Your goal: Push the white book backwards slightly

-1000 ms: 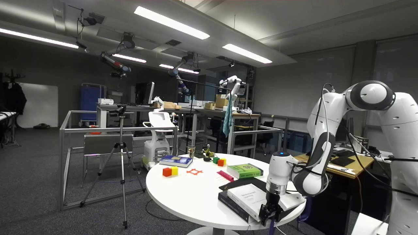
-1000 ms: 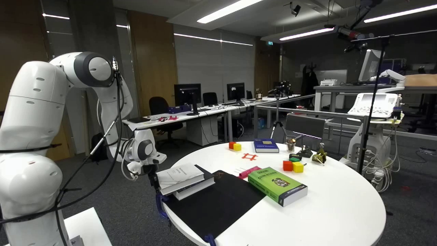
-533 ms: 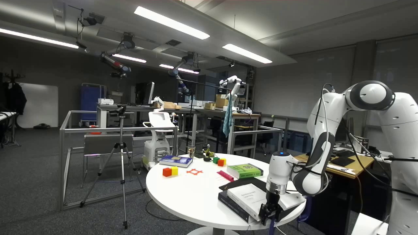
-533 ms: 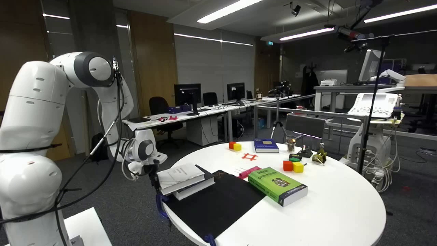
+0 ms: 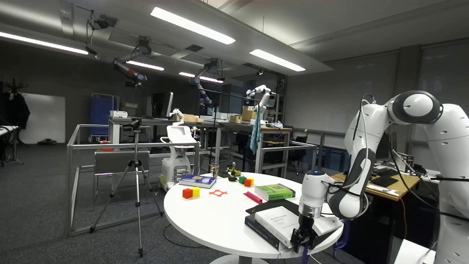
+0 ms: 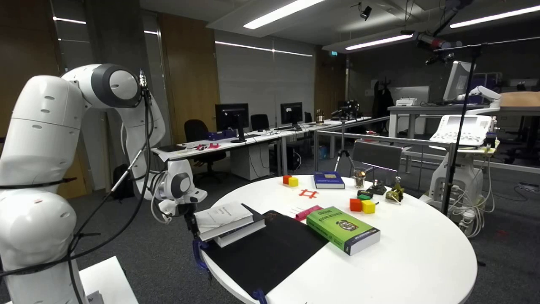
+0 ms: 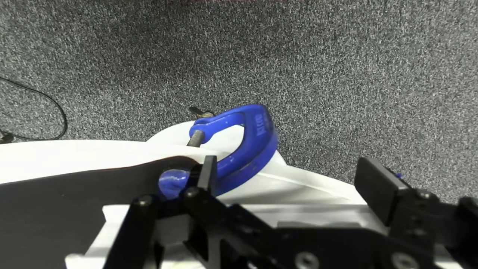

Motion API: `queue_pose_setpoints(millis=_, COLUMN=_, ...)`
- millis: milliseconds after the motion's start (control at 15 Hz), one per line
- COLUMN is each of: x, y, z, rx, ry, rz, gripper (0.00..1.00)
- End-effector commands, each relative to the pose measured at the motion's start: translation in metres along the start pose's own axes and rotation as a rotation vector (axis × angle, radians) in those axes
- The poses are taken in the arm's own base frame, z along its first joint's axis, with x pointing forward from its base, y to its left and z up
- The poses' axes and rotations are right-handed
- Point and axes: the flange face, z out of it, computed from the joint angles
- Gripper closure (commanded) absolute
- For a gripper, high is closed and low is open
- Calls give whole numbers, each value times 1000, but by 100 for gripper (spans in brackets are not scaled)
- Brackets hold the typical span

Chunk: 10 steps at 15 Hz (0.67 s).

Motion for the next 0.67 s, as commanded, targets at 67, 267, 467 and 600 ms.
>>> queue_pose_setpoints(millis=67, x=15, y=11, z=-8, rx=-13, ry=10, rz=-40, gripper=0)
queue_pose_setpoints(millis=267, x=19, y=16, z=-10, rx=-17, ry=12, rz=-60, gripper=0)
queue_pose_setpoints(millis=467, x=25, y=21, z=-11, rx=-18, ry=16, rz=-72, gripper=0)
queue_pose_setpoints(millis=600, x=29, y=24, z=-11, rx=-18, ry=18, rz=-75, gripper=0)
